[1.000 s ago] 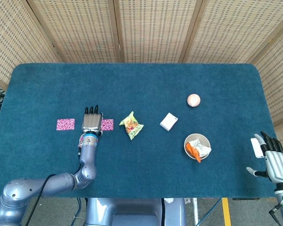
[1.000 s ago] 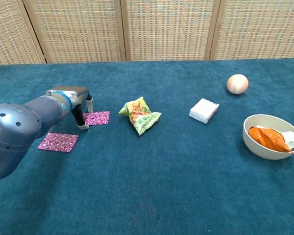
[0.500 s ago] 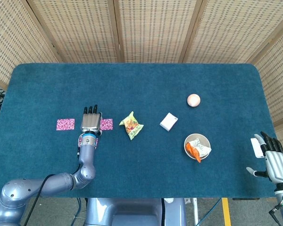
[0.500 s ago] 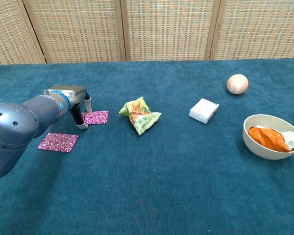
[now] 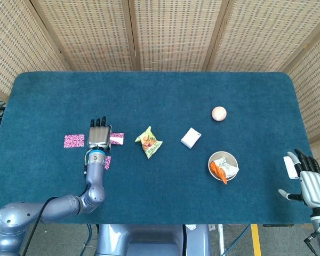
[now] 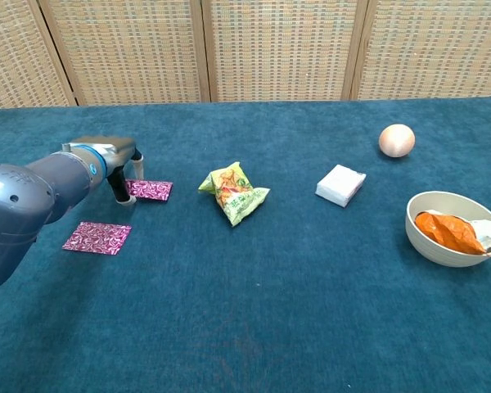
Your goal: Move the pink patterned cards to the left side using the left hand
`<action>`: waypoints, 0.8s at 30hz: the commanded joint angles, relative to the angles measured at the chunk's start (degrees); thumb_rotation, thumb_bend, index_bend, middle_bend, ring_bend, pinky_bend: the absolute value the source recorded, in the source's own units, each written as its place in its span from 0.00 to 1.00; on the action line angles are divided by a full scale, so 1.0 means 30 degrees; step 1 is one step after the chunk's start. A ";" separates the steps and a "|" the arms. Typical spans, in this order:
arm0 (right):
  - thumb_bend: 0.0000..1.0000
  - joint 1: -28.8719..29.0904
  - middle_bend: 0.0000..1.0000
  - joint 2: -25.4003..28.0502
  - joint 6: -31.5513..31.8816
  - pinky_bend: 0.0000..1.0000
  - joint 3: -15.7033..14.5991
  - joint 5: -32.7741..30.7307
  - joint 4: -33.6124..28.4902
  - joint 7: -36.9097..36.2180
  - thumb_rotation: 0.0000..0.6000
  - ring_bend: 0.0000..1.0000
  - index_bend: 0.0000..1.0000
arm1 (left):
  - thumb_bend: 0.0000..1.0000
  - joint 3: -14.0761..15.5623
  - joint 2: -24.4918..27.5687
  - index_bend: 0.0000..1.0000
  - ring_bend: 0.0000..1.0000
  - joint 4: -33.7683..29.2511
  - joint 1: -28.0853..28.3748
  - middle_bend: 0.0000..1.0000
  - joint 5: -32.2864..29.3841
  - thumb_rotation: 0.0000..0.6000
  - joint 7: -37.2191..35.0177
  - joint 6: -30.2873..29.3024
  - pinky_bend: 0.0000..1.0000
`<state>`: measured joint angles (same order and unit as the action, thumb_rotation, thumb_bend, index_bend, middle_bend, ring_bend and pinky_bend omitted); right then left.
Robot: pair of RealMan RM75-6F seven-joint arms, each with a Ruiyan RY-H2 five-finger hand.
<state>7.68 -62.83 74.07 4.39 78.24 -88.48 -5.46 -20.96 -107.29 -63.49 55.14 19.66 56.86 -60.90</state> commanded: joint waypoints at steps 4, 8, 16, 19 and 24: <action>0.13 -0.0019 0.00 0.0007 0.0052 0.00 -0.0015 0.0039 -0.0042 0.0054 1.00 0.00 0.00 | 0.36 0.0075 0.0601 0.36 0.00 -0.0554 -0.0286 0.00 0.0167 1.00 -0.0155 -0.0143 0.00; 0.13 -0.0029 0.00 -0.0008 0.0064 0.00 -0.0028 0.0039 -0.0076 0.0118 1.00 0.00 0.00 | 0.36 0.0192 0.1128 0.36 0.00 -0.0979 -0.0556 0.00 0.0285 1.00 -0.0294 -0.0242 0.00; 0.13 -0.0039 0.00 -0.0054 0.0144 0.00 -0.0026 0.0050 -0.0119 0.0333 1.00 0.00 0.00 | 0.36 0.0374 0.2586 0.36 0.00 -0.2210 -0.1142 0.00 0.0527 1.00 -0.0635 -0.0409 0.00; 0.13 -0.0060 0.00 -0.0042 0.0201 0.00 -0.0007 0.0044 -0.0110 0.0323 1.00 0.00 0.00 | 0.36 0.0578 0.3322 0.36 0.00 -0.2931 -0.1517 0.00 0.0704 1.00 -0.0862 -0.0466 0.00; 0.13 -0.0118 0.00 -0.0012 0.0366 0.00 -0.0021 0.0143 -0.0190 0.0384 1.00 0.00 0.00 | 0.36 0.1254 0.5004 0.36 0.00 -0.4365 -0.2512 0.00 0.1399 1.00 -0.1616 -0.0459 0.00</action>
<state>7.34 -62.87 75.16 4.33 78.65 -89.03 -4.32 -18.14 -93.90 -75.11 48.85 22.90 53.05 -62.26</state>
